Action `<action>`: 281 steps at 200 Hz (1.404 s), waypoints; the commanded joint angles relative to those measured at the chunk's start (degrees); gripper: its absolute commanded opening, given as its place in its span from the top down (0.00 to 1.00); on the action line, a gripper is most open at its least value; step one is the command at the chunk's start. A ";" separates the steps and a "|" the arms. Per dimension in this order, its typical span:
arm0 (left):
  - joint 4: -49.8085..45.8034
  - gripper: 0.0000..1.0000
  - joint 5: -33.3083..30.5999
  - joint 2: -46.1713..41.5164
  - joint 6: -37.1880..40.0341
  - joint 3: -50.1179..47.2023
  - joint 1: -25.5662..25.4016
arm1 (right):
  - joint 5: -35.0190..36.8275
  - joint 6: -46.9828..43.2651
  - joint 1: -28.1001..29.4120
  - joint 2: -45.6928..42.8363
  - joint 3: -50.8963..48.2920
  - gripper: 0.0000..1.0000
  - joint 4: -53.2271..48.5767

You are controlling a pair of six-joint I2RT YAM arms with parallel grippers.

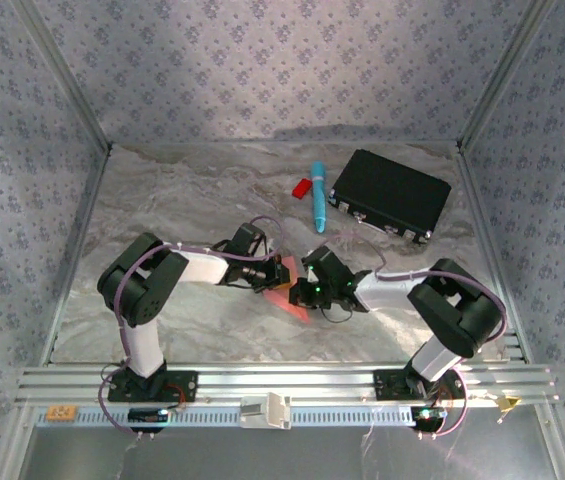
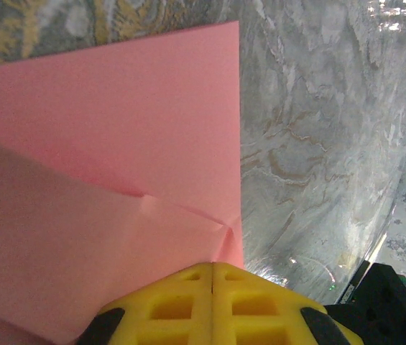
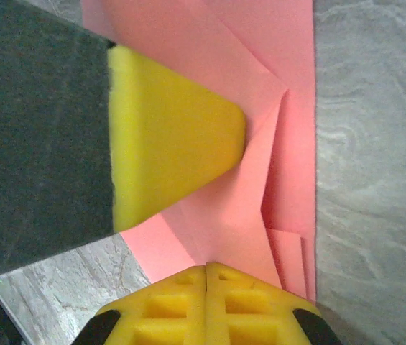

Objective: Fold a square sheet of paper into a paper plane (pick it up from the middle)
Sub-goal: Fourth fold the wing at the center of the table.

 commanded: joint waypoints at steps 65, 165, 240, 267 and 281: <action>-9.57 0.87 -4.88 -6.40 4.74 2.60 -0.28 | 0.23 3.02 -0.68 -1.37 -6.49 0.95 0.36; -9.89 0.93 -3.27 -0.46 3.84 4.04 -2.40 | 0.39 2.67 -0.86 -2.36 -6.23 0.95 0.54; -11.84 0.95 -4.86 1.21 4.65 3.65 -2.39 | -0.70 -0.78 -1.15 -8.92 -1.94 0.91 -2.03; -11.84 0.95 -4.95 1.25 4.64 3.80 -2.39 | -0.77 -1.14 -0.61 -6.79 -0.31 0.92 -2.62; -11.64 0.95 -4.78 1.25 4.65 3.75 -2.44 | -0.04 -1.04 -0.61 -4.94 0.15 0.94 -3.80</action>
